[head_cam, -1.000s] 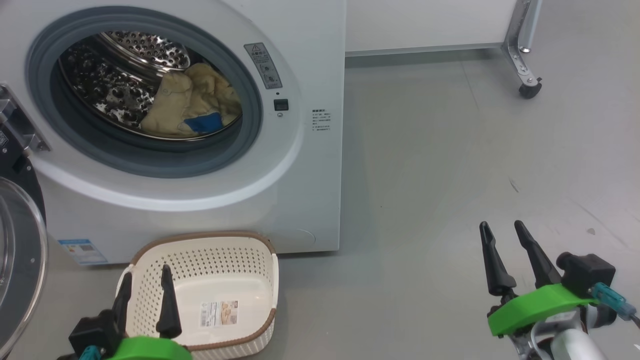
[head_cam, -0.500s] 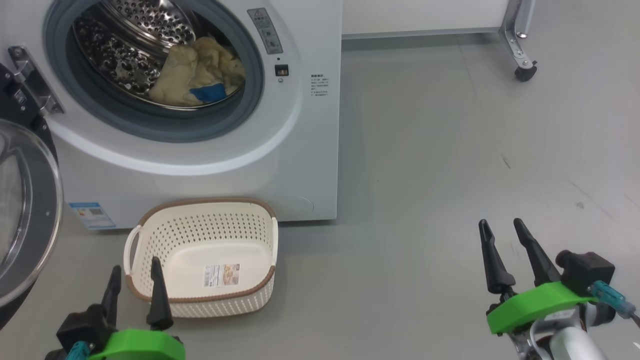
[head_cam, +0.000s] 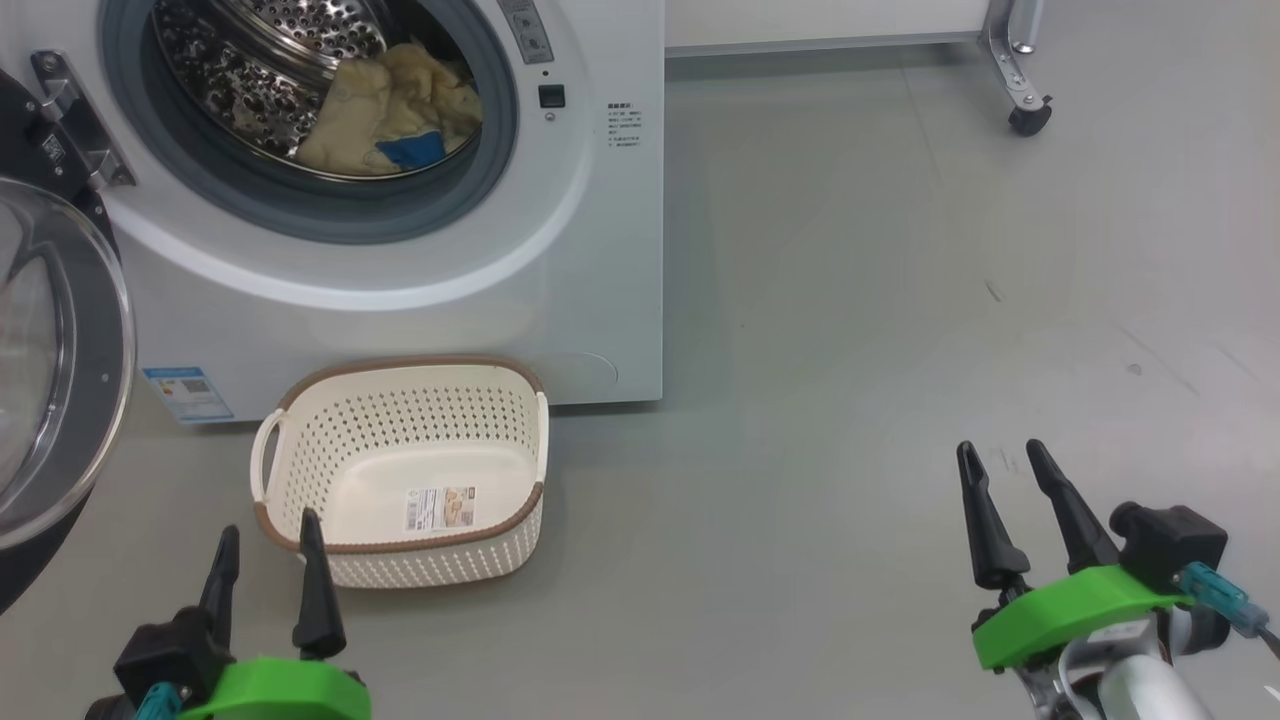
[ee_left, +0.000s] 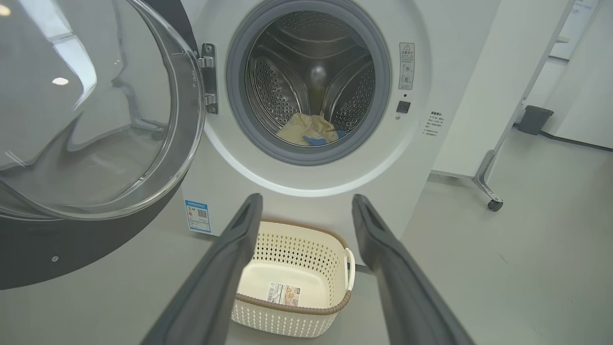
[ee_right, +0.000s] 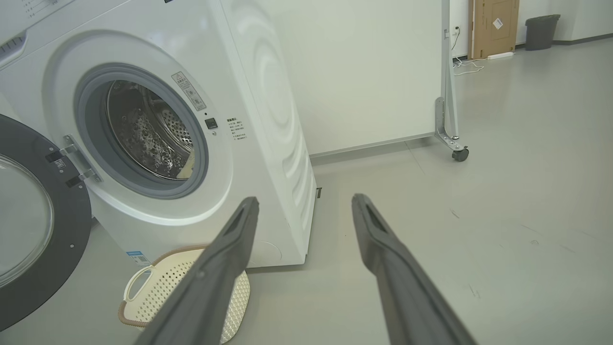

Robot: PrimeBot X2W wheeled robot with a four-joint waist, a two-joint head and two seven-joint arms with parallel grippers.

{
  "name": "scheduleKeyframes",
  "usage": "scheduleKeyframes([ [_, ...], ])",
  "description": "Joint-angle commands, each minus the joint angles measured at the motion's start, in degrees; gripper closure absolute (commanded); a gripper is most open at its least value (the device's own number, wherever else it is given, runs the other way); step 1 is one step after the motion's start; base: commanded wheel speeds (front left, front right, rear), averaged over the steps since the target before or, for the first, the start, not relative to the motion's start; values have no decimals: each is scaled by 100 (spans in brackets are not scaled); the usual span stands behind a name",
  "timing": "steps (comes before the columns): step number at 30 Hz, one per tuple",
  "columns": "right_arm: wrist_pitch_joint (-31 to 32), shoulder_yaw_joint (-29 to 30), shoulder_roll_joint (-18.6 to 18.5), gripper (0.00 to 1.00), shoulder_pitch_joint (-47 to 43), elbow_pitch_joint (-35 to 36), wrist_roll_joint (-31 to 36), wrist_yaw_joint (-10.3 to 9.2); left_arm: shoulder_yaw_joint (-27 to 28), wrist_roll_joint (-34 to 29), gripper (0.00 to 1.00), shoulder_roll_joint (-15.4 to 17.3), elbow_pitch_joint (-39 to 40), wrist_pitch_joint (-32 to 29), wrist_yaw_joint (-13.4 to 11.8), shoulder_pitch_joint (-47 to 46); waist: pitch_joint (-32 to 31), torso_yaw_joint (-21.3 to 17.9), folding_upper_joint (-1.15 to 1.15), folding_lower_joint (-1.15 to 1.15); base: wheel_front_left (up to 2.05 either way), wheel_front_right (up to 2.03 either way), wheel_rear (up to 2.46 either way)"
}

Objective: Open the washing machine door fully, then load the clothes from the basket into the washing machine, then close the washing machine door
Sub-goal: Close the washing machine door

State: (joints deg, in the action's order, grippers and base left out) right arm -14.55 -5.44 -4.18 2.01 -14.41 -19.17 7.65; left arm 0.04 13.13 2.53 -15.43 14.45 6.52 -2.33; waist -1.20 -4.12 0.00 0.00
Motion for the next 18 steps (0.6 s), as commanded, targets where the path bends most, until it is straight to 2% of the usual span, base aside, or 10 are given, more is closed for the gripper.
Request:
scheduleKeyframes([
  [1, -45, -107, -37, 0, 304, 166, 12, -16, 187, -55, 0, 37, 186, 55, 5, -231, 4, 0, 0, 0, -13, 13, 0],
  [18, -45, -108, -32, 0, 297, 161, 28, -16, 142, -35, 0, 35, 163, 55, 7, -234, -26, 31, 0, 0, 0, 0, 0],
])
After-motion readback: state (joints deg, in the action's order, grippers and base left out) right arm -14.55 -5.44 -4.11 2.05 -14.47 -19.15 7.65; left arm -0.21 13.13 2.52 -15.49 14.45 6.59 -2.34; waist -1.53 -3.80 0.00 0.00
